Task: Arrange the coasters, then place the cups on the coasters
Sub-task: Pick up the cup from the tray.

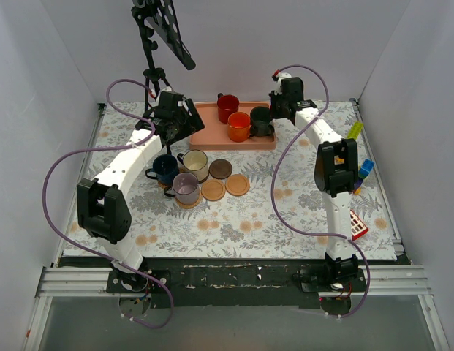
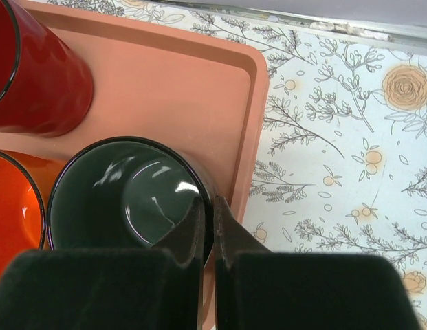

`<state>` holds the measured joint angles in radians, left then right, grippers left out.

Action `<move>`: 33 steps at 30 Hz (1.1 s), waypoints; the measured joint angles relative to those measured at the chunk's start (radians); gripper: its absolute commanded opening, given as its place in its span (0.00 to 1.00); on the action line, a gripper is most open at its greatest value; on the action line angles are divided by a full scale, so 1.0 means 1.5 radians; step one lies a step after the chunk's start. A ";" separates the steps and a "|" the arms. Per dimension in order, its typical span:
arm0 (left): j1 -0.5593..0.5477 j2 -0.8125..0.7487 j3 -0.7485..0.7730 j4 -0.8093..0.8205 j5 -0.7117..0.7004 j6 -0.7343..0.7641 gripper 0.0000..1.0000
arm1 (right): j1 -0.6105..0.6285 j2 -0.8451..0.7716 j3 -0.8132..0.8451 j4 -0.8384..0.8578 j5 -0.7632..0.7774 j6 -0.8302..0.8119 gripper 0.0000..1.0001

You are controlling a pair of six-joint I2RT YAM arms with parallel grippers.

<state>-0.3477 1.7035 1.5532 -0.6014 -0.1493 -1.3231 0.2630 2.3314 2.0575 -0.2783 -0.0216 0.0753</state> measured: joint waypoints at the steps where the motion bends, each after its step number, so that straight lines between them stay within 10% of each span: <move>1: -0.001 0.000 0.000 -0.001 0.000 0.003 0.92 | 0.000 0.000 0.002 -0.003 0.001 0.002 0.01; 20: -0.057 0.012 0.054 0.014 -0.001 0.055 0.93 | 0.000 -0.113 -0.014 -0.025 0.125 0.055 0.01; 33: -0.079 0.081 0.133 0.098 0.129 0.032 0.94 | 0.044 -0.335 -0.245 -0.004 0.170 0.086 0.01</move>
<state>-0.4664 1.8252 1.7531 -0.4538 0.0448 -1.2758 0.3286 1.8290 1.6897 -0.2848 0.2337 0.2043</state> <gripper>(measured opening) 0.935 0.056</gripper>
